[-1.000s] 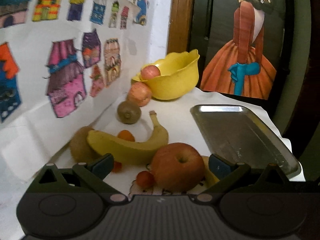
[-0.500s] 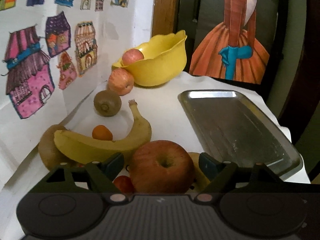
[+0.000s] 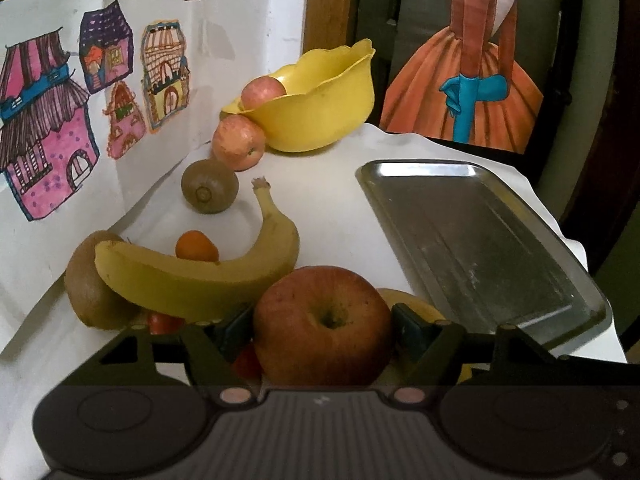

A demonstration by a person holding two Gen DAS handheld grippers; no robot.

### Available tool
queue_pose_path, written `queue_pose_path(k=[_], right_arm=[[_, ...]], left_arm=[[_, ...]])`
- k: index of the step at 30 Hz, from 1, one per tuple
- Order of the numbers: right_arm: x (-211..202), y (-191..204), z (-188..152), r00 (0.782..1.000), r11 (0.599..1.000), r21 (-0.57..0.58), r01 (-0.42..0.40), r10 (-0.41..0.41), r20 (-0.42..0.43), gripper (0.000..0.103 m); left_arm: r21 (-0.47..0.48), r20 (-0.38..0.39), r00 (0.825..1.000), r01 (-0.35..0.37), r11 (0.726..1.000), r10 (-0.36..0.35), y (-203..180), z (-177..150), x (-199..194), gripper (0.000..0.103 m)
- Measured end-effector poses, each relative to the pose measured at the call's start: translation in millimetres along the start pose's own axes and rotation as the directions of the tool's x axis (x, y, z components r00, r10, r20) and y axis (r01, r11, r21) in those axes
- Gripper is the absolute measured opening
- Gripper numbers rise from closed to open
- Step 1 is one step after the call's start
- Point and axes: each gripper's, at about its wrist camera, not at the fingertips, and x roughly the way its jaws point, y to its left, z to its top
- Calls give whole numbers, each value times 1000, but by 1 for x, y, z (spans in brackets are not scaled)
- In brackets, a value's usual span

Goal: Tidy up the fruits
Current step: 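Move the left tool to the large red apple and close on it, then lift the red apple with the left tool while the right tool grasps the banana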

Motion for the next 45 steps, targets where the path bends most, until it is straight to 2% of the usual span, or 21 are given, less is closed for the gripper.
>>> queue_pose_path(k=[3, 8, 18, 21, 26, 31, 37, 42, 45], right_arm=[[-6, -3, -3, 1000, 1000, 4, -10, 10, -7, 73], [-21, -10, -10, 999, 999, 9, -35, 35, -24, 66], [-52, -20, -26, 999, 999, 37, -39, 40, -20, 66], [-55, -14, -30, 999, 999, 1, -37, 37, -18, 68], [-48, 0, -31, 999, 995, -98, -36, 32, -36, 71], [-42, 6, -27, 1000, 988, -155, -3, -2, -30, 76], [-31, 1, -20, 999, 984, -174, 29, -33, -17, 76], [-17, 5, -17, 999, 979, -200, 38, -42, -13, 69], [-14, 9, -17, 998, 976, -207, 64, -65, 3, 60]], left_arm=[[13, -11, 1000, 2, 1000, -2, -8, -4, -7, 77], [-17, -35, 999, -5, 1000, 4, -15, -15, -22, 77], [-76, -47, 998, -32, 997, 29, -18, -47, -65, 77], [-152, -48, 997, -59, 987, 52, -8, -57, -82, 77], [-244, -43, 990, -140, 960, 133, 5, -77, -109, 77], [-288, -27, 985, -172, 942, 172, 17, -90, -126, 77], [-270, 3, 981, -185, 945, 193, 15, -102, -133, 78], [-248, 19, 977, -199, 948, 211, 10, -105, -134, 78], [-241, 33, 975, -204, 949, 218, 7, -109, -135, 78]])
